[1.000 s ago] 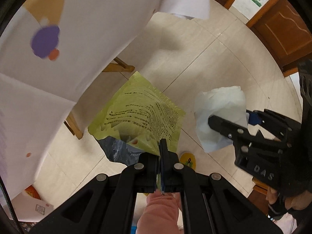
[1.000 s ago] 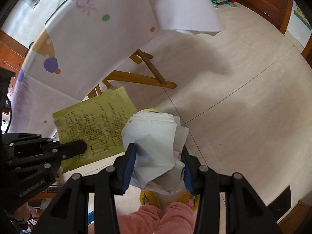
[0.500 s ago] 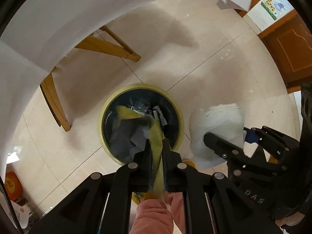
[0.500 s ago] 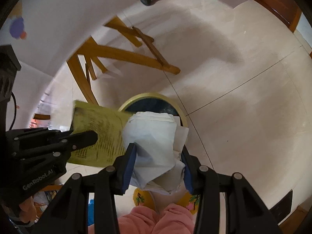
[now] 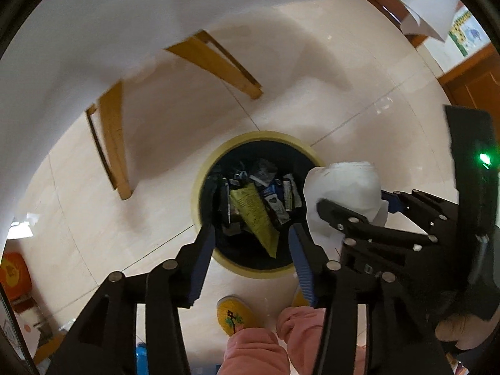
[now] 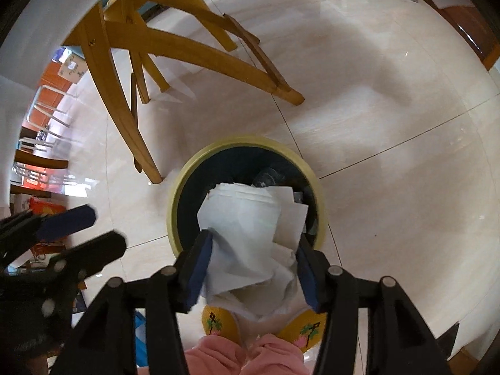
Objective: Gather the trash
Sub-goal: 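Open both tools over the bin to drop the packet and tissue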
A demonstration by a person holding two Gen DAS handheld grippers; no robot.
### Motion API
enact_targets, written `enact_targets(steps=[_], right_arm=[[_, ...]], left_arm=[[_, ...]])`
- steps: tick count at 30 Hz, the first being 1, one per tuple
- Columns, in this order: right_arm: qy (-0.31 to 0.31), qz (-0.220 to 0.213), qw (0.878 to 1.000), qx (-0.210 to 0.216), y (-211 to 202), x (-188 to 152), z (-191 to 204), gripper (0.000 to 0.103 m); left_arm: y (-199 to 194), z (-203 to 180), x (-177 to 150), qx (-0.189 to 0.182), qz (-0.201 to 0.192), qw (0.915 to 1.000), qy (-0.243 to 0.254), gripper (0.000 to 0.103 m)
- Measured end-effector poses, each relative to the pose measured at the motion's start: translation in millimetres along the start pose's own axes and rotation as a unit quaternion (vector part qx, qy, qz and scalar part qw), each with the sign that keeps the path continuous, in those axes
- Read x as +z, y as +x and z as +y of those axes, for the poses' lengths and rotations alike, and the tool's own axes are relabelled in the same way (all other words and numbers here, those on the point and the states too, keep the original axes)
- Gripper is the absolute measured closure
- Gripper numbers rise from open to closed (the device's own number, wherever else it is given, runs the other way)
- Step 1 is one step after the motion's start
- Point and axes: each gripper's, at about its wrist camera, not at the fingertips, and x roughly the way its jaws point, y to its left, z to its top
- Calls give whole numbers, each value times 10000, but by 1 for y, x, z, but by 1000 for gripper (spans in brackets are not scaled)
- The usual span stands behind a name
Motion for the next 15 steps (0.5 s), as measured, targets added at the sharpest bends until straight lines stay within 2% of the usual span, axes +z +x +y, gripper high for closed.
enact_targets(steps=[2,6,8,11,13,15], right_arm=[[-59,27,10000,46,0,3,5,44],[-277,-89,9995,90,-11,6,11,30],[-382,-164,9991,100,-18,8,14,27],[-430,-283,9986,114,-30,9,12,15],[-420,-336,9984,152,-39,9,9,13],[-439,-361,9983,127,-46,10,9,13]], left_arm=[[-8,4,-6,-4,-120,9999,-91,43],[-19,7,-17,113,-210,9996,-137,33],[-30,4,-24,179,-252,9993,-213,31],[-42,4,-29,228,-312,9989,-274,29],[-46,3,-31,255,-350,9985,-333,28],[-53,2,-34,264,-402,9981,-396,20]])
